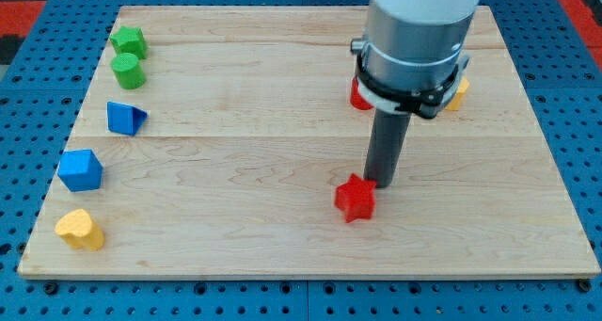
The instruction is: Push the red star to the center of the board
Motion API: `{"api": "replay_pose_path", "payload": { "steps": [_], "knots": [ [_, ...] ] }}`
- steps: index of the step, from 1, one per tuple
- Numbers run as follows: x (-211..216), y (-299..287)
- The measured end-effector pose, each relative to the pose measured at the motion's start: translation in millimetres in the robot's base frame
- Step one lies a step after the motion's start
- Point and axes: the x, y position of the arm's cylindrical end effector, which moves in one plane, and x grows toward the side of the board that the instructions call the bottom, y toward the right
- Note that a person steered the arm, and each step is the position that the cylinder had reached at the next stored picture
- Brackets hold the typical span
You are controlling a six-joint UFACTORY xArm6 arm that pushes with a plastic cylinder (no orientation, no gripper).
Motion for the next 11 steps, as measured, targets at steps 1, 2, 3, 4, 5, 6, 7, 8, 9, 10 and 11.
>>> {"api": "replay_pose_path", "payload": {
  "steps": [1,2,3,4,5,6,7,8,9,10,11],
  "knots": [
    [32.0,35.9],
    [65.3,-7.1],
    [54.5,-48.8],
    [52.2,-45.4],
    [52.2,-23.6],
    [6.9,-35.3],
    [-57.5,-72.8],
    [-97.9,-75.1],
    [-115.5,-80.5],
    [-102.3,-106.5],
    [-88.9,-137.7]
  ]
}}
